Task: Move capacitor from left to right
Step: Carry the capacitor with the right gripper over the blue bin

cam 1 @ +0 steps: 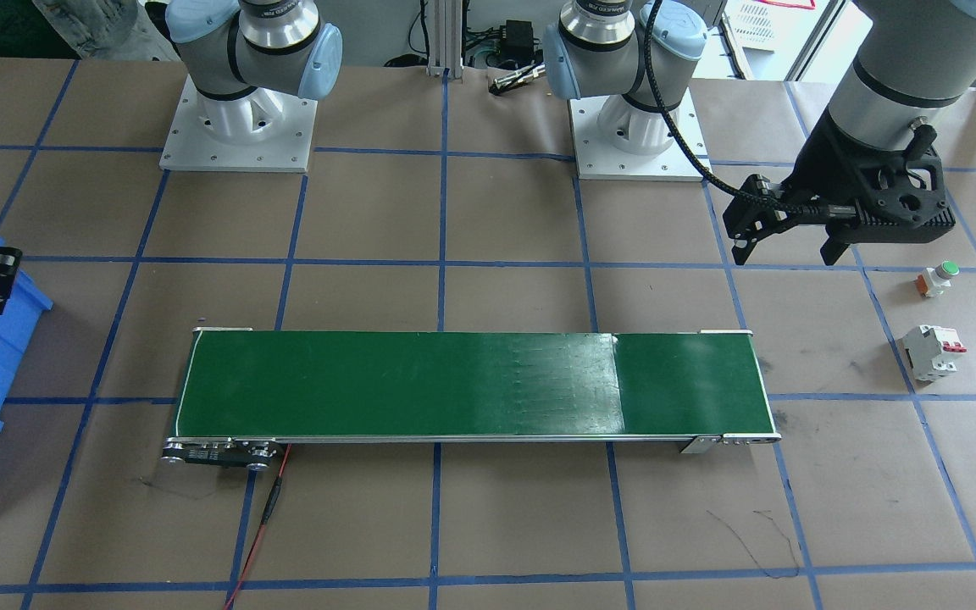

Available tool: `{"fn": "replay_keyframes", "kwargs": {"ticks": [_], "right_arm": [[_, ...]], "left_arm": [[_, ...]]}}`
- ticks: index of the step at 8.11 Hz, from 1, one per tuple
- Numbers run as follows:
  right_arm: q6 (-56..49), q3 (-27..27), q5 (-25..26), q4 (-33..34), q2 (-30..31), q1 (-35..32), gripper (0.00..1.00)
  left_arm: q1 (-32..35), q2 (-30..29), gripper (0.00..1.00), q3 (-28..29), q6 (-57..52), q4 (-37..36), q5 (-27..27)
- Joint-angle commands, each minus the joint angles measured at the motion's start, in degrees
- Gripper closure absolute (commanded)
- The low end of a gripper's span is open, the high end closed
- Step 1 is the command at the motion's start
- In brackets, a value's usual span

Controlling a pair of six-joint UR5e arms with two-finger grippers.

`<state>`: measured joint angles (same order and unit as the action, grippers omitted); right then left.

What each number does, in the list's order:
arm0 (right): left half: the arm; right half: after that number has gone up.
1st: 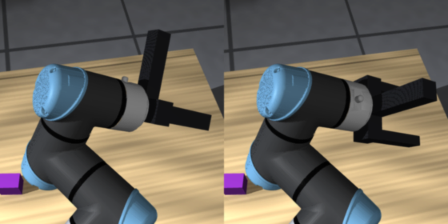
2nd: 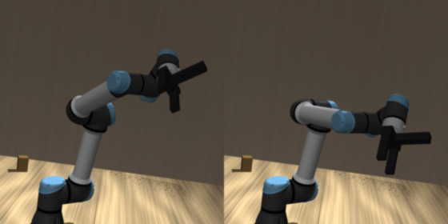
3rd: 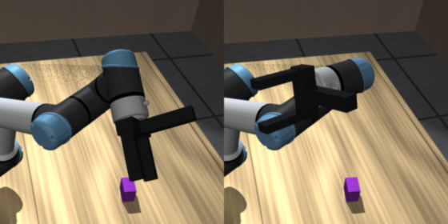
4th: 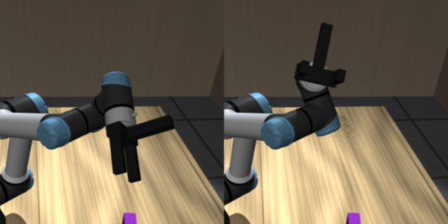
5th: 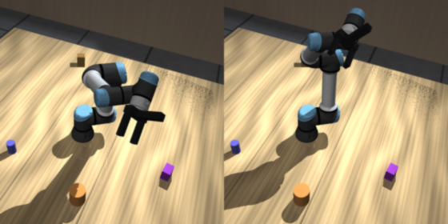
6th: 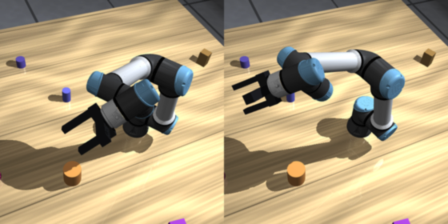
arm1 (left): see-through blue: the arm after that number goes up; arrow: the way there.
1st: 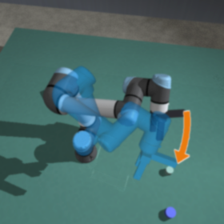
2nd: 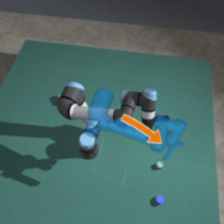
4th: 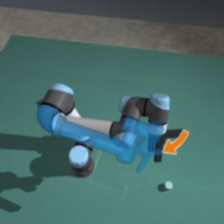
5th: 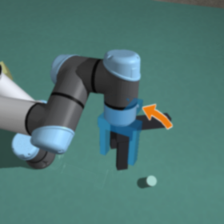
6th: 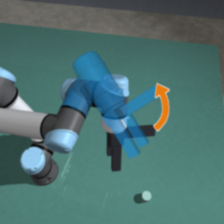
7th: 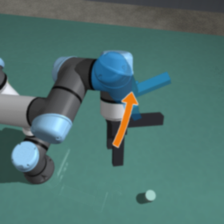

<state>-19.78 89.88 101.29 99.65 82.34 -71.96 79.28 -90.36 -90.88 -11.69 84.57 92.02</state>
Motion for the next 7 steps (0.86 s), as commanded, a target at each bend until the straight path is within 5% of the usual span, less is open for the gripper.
{"fn": "replay_keyframes", "kwargs": {"ticks": [1, 3, 7], "right_arm": [[-11.7, -0.5, 0.2, -0.2, 0.0, 10.7, 1.00], [-19.9, -0.2, -0.6, 0.5, -1.1, 18.8, 1.00], [-25.8, 0.2, -0.7, 7.7, -9.6, 21.9, 1.00]], "left_arm": [[0.0, 0.0, 0.00, 0.0, -0.1, 0.0, 0.0], [0.0, 0.0, 0.00, 0.0, -0.1, 0.0, 0.0], [0.0, 0.0, 0.00, 0.0, 0.0, 0.0, 0.0]]}}
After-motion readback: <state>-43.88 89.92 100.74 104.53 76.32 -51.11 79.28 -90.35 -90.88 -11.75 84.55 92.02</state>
